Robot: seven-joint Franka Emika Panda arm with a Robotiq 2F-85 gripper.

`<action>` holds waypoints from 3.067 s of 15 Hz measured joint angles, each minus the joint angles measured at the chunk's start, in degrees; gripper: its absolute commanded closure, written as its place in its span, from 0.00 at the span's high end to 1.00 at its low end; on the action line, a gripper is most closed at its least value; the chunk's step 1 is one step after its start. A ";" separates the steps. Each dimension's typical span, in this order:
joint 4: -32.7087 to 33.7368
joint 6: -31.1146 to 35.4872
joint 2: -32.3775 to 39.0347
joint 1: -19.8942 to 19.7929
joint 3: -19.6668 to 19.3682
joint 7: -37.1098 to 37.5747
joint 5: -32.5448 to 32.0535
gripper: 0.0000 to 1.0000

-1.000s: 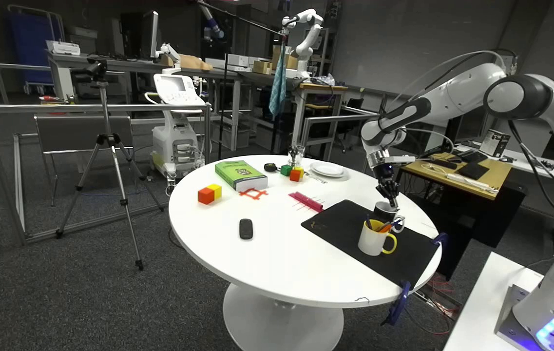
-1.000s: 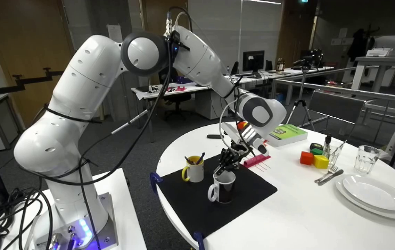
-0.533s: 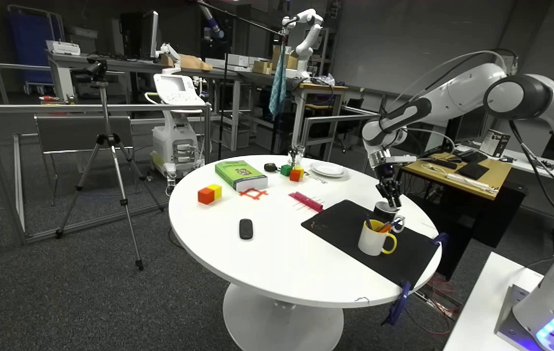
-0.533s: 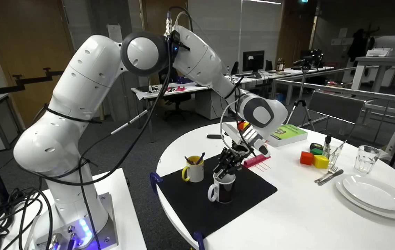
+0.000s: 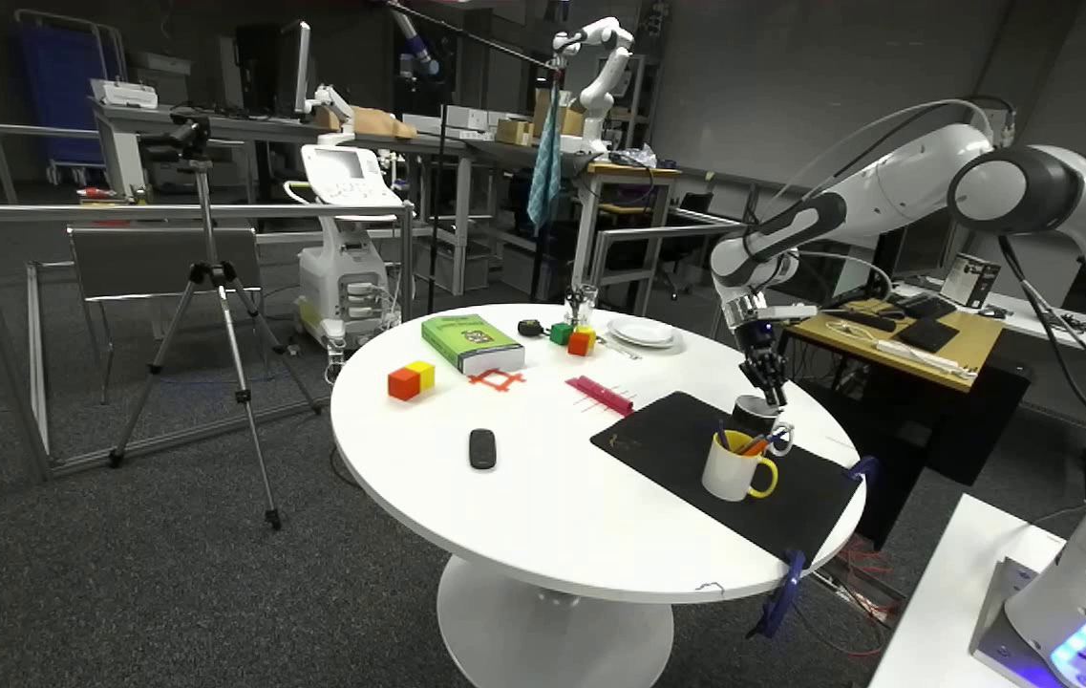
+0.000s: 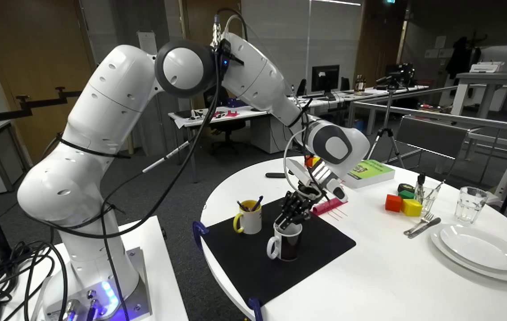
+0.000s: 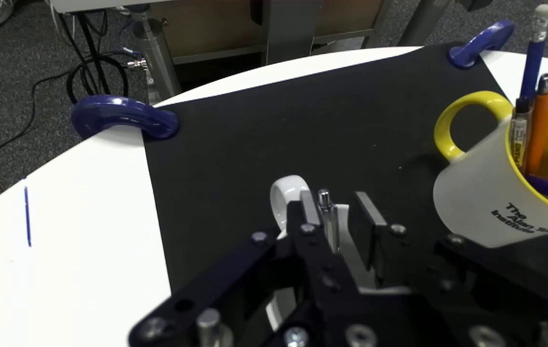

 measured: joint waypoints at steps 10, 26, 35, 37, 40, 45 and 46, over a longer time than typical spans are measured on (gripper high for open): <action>0.00 0.02 0.36 0.08 0.04 -0.55 -0.72 0.29; 0.45 0.07 1.43 0.20 0.26 -0.98 -1.22 0.03; 0.60 0.02 1.57 0.19 0.41 -1.32 -1.23 0.02; 0.60 0.02 1.57 0.19 0.41 -1.33 -1.23 0.02; 0.63 0.02 1.56 0.12 0.41 -1.36 -1.23 0.02; 0.99 0.02 1.35 -0.52 -0.08 -2.60 -1.20 0.02; 1.15 0.02 1.25 -0.88 -0.12 -3.08 -1.19 0.02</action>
